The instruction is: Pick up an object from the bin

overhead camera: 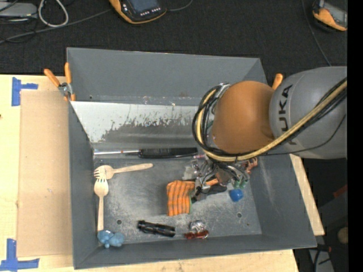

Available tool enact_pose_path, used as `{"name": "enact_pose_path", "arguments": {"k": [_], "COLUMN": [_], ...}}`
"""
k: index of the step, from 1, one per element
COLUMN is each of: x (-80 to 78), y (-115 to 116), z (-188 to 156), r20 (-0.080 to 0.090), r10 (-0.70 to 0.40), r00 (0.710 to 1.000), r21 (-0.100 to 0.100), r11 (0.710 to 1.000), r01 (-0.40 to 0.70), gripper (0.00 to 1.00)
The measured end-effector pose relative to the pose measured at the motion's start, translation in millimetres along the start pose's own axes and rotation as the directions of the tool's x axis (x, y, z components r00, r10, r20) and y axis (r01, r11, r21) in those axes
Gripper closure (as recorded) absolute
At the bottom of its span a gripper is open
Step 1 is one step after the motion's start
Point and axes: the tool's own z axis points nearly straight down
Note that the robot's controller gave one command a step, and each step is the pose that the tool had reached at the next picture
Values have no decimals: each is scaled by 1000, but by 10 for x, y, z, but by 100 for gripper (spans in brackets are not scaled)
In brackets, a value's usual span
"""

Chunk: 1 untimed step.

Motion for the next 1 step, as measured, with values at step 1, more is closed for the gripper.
{"name": "enact_pose_path", "arguments": {"k": [1], "x": [-16], "y": [1], "z": [-452], "r20": [6], "r10": [0], "r00": [1000], "r21": [1], "r11": [1000], "r01": [0], "gripper": [100]}}
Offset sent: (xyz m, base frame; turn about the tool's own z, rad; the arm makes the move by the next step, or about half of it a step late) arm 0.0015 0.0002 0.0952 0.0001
